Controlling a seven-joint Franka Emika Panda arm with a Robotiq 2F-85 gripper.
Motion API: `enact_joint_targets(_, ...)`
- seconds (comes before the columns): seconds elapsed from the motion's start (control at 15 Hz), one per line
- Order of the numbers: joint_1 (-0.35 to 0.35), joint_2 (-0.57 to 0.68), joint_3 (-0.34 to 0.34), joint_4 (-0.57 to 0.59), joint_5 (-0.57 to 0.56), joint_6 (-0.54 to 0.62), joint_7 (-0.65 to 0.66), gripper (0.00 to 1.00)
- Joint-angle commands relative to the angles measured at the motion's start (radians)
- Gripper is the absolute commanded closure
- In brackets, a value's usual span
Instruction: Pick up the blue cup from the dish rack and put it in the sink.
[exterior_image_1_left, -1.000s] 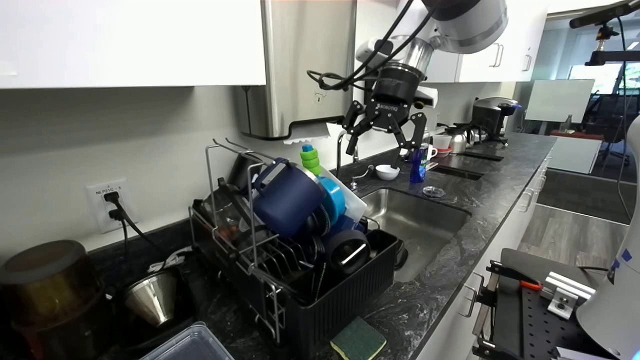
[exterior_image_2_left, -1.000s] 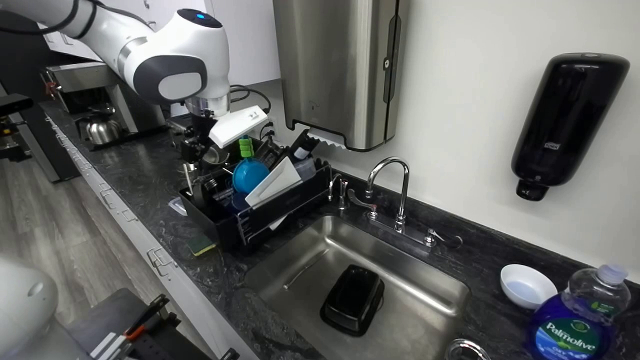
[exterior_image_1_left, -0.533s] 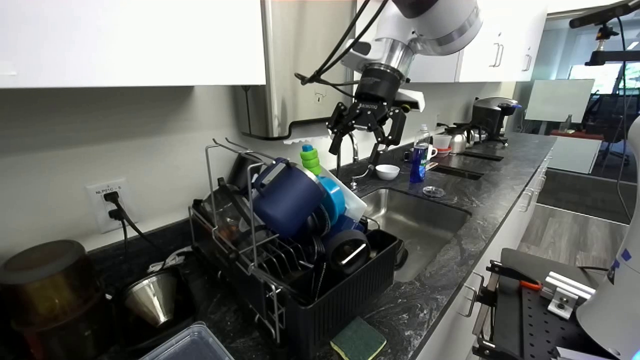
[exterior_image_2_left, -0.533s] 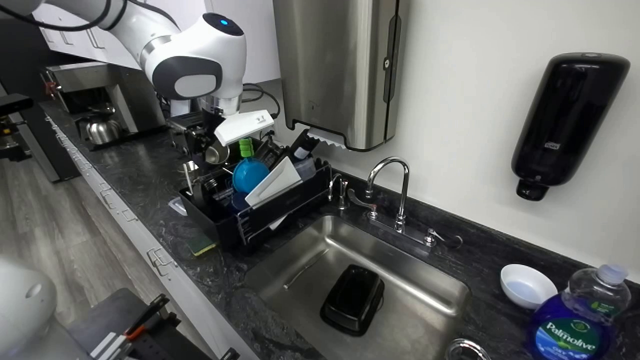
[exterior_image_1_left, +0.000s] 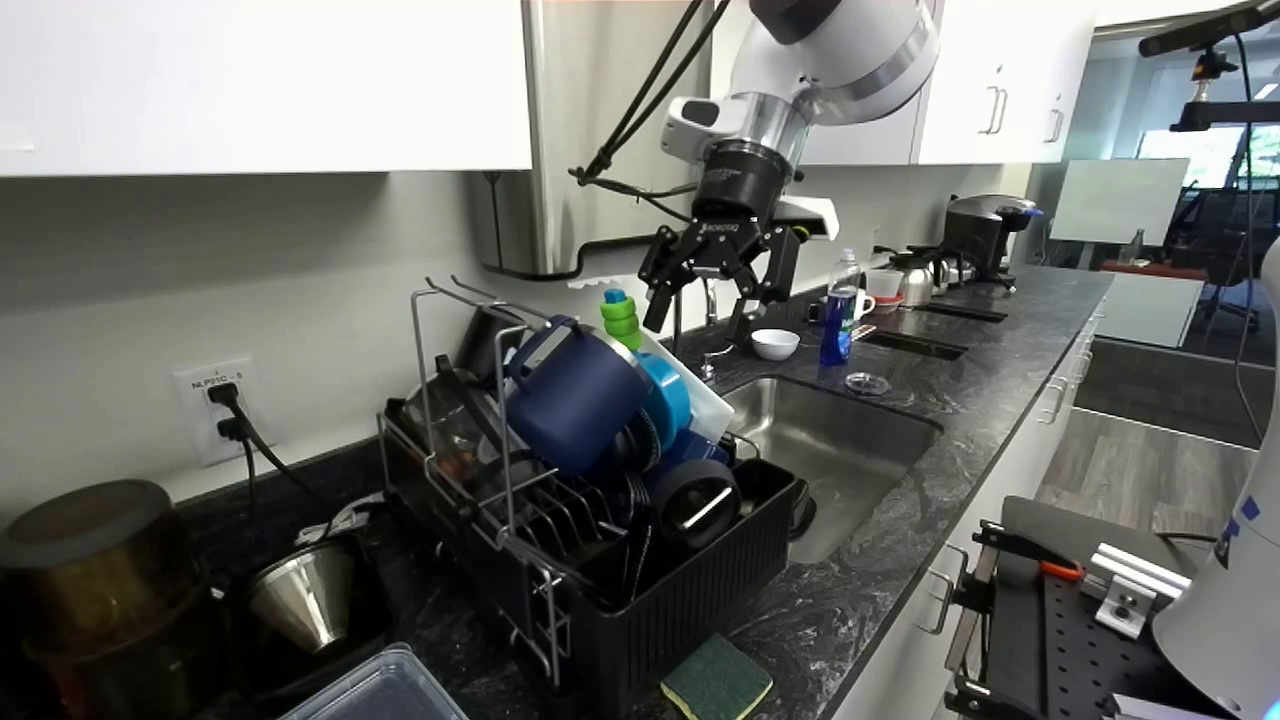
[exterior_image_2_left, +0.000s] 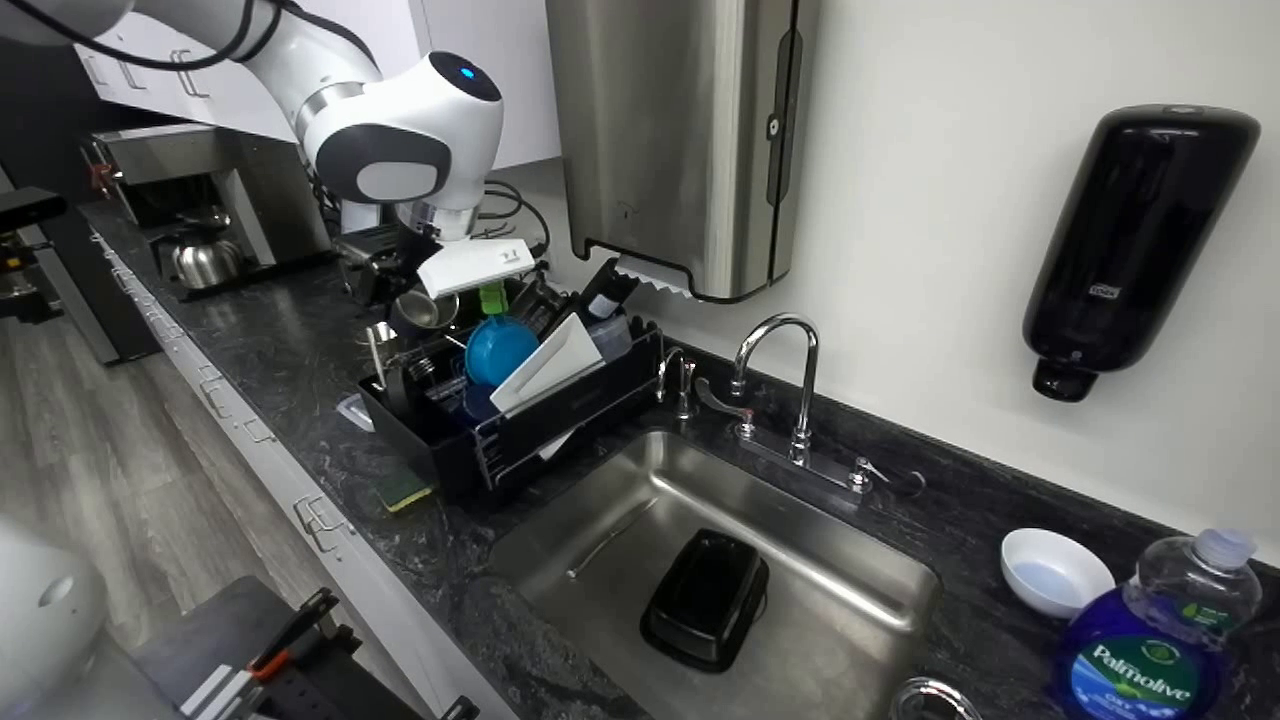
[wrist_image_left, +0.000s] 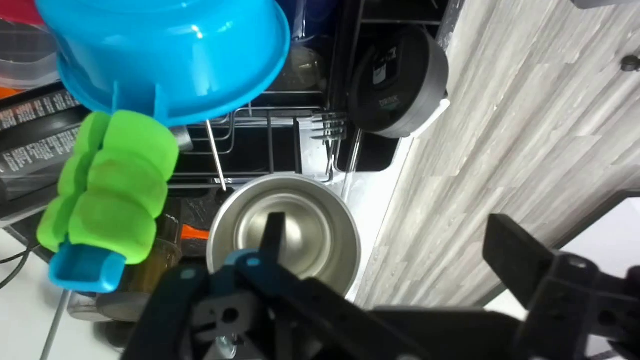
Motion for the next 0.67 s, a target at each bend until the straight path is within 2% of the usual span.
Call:
enact_joint_targets(0.0,-0.056,0.017,0.047,0.025,0.023,-0.066,0.028,0.00)
enact_joint_targets(0.07,-0.058,0.004,0.057,0.007,0.018,-0.034,0.005,0.00)
enact_joint_targets(0.6,-0.067,0.009,0.061,0.011,0.037,-0.046,0.007,0.00)
